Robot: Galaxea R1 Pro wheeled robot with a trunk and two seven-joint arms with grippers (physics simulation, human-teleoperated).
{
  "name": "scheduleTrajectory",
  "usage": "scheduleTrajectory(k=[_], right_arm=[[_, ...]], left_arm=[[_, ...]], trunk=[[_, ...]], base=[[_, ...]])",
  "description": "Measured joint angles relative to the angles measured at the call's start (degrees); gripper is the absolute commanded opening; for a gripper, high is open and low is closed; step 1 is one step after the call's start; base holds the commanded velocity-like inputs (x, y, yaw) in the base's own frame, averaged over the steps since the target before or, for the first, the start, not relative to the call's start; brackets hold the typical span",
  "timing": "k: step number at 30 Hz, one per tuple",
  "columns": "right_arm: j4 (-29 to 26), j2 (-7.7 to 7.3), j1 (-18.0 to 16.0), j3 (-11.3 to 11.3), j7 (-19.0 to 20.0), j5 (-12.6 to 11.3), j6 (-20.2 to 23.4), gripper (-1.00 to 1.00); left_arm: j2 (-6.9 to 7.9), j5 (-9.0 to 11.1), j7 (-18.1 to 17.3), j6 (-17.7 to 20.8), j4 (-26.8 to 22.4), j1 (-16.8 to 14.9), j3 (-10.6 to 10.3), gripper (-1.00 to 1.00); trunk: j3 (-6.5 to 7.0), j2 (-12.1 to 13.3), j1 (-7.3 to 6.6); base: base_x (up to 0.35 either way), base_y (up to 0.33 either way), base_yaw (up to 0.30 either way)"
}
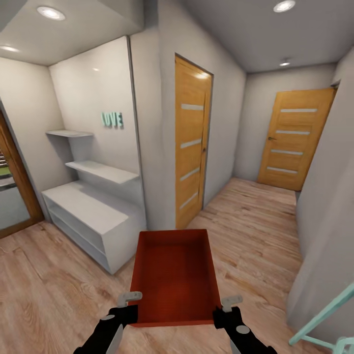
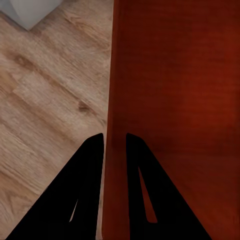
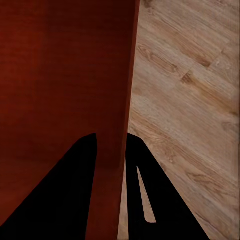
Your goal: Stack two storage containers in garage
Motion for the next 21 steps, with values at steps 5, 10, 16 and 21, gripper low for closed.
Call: scheduleTrajectory(k=[5,10,16,21], right_arm=[[0.0,0.0,0.0,0.0,0.0,0.0,0.0,-1.0],[0.0,-0.06,0.0,0.0,0.1,0.0,0.0,-1.0],[0.0,-0.08,0.0,0.0,0.1,-0.1,0.0,-1.0],[0.0,-0.08,0.0,0.0,0.1,-0.1,0.0,-1.0]], left_arm=[[-0.01,0.0,0.0,0.0,0.0,0.0,0.0,-1.0],[-0.07,-0.1,0.0,0.0,0.0,0.0,0.0,-1.0],[-0.09,-0.1,0.0,0.0,0.0,0.0,0.0,-1.0],[-0.09,-0.1,0.0,0.0,0.0,0.0,0.0,-1.0]], trunk=[[0.0,0.0,0.0],[0.0,0.0,0.0],[0.0,0.0,0.0],[0.0,0.0,0.0]], base=[[0.327,0.0,-0.007],[0.327,0.0,-0.009],[0.327,0.0,-0.213],[0.327,0.0,-0.271]])
